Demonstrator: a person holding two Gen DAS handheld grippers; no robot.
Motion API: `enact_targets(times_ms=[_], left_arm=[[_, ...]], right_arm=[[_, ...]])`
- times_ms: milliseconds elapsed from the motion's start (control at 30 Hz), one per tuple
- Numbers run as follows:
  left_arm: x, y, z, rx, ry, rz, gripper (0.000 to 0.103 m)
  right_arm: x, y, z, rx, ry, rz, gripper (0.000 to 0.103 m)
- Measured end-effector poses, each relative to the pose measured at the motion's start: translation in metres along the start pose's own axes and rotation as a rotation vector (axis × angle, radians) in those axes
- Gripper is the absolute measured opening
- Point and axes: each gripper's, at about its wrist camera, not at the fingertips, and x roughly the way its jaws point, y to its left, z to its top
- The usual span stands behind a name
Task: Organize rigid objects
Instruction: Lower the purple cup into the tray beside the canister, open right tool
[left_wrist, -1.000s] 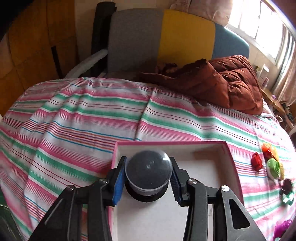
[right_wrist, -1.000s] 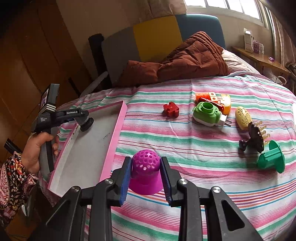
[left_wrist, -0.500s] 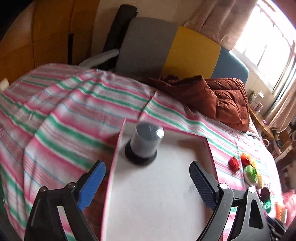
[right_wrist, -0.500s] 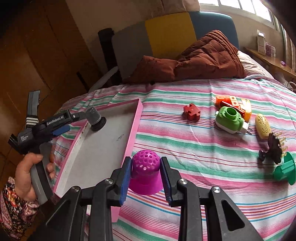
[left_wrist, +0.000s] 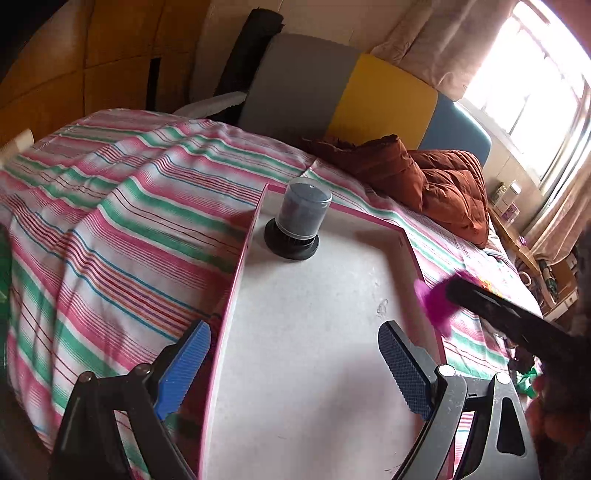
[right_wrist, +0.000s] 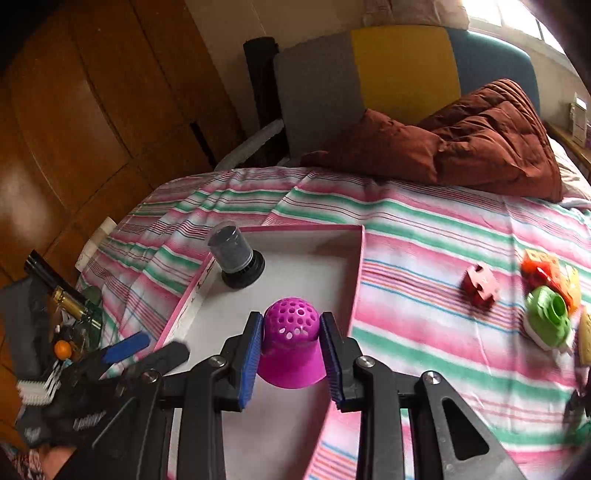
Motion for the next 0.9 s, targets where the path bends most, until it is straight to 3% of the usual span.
enact_targets(times_ms=[200, 533, 733, 900], left_arm=[[-0.009, 0.0, -0.004, 0.022, -0.008, -0.014, 0.093], [-0.018, 0.013, -0.009, -0.017, -0.011, -0.019, 0.093], [-0.02, 0.017, -0.01, -0.037, -0.013, -0.016, 0.093], [-0.021, 0.017, -0.011, -0.044, -0.017, -0.014, 0.093]], right_arm=[[0.044, 0.005, 0.024, 0.019, 0.046, -0.005, 0.031], [0.094, 0.013, 0.052, -0.033, 0.09, -0.088, 0.031], [0.108, 0.015, 0.061, -0.052, 0.081, -0.094, 0.036], [0.091, 0.006, 0.058, 0.04, 0.054, -0.043, 0.039]])
